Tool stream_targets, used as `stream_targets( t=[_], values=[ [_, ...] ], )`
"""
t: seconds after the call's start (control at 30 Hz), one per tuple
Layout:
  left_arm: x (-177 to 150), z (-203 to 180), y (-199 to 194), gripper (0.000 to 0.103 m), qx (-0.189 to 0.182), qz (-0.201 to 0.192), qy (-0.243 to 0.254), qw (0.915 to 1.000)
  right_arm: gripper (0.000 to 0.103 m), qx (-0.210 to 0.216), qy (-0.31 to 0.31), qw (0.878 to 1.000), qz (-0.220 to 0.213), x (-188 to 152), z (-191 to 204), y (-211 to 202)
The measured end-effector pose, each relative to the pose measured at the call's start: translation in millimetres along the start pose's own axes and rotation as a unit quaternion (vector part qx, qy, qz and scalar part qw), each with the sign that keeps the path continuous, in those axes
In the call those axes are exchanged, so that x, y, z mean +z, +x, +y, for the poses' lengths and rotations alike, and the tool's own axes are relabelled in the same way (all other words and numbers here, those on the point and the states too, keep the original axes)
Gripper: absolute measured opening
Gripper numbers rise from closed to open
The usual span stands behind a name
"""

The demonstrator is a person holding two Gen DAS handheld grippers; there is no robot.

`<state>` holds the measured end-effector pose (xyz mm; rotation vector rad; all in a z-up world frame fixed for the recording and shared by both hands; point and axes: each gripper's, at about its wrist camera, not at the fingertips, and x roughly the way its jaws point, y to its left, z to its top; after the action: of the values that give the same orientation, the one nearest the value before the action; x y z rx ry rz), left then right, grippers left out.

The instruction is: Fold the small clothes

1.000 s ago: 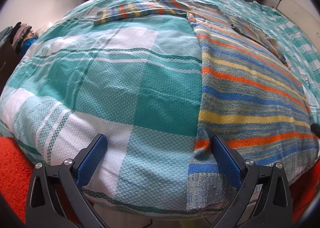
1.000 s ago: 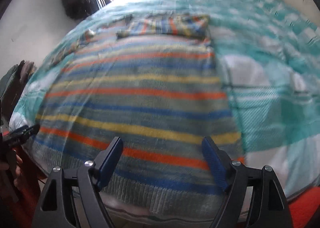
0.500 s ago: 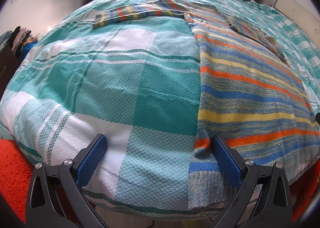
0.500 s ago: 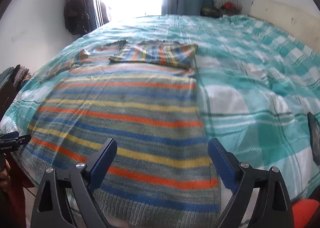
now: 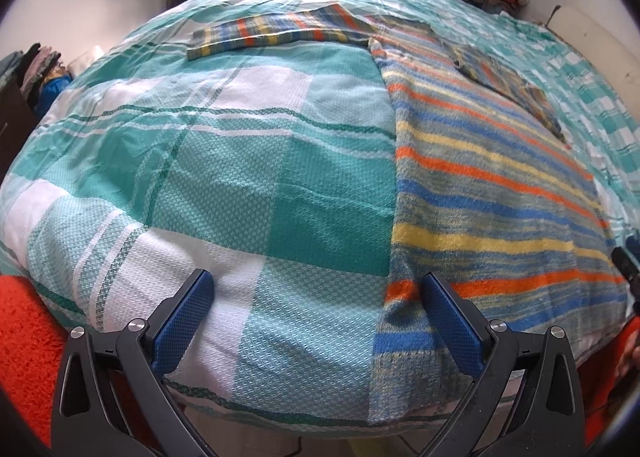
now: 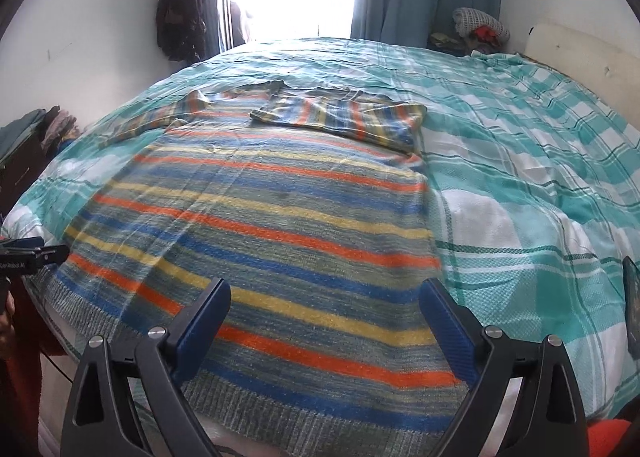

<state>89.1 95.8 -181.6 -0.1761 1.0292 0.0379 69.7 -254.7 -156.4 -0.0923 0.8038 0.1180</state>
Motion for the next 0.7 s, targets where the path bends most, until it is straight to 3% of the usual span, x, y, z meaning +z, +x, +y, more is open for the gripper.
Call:
stream_targets(
  t=[0.23, 0.37, 0.43, 0.57, 0.7],
  values=[
    [15, 6, -15, 0.102, -0.037, -0.016, -0.03, 0.9987, 0.095, 0.001, -0.001, 1.0, 0.003, 0, 2, 2],
    [51, 24, -20, 0.102, -0.066, -0.031, -0.078, 0.9943, 0.095, 0.003, -0.003, 1.0, 0.0, 0, 2, 1],
    [75, 39, -17, 0.102, -0.078, -0.041, -0.11, 0.9901, 0.095, 0.003, -0.003, 1.0, -0.002, 1, 1, 0],
    [129, 91, 9, 0.102, -0.098, -0.052, -0.202, 0.9731, 0.095, 0.006, 0.0, 1.0, -0.001, 2, 1, 2],
    [173, 139, 57, 0.099, -0.077, -0.038, -0.272, 0.9585, 0.095, 0.006, -0.006, 1.0, 0.007, 2, 4, 7]
  ],
)
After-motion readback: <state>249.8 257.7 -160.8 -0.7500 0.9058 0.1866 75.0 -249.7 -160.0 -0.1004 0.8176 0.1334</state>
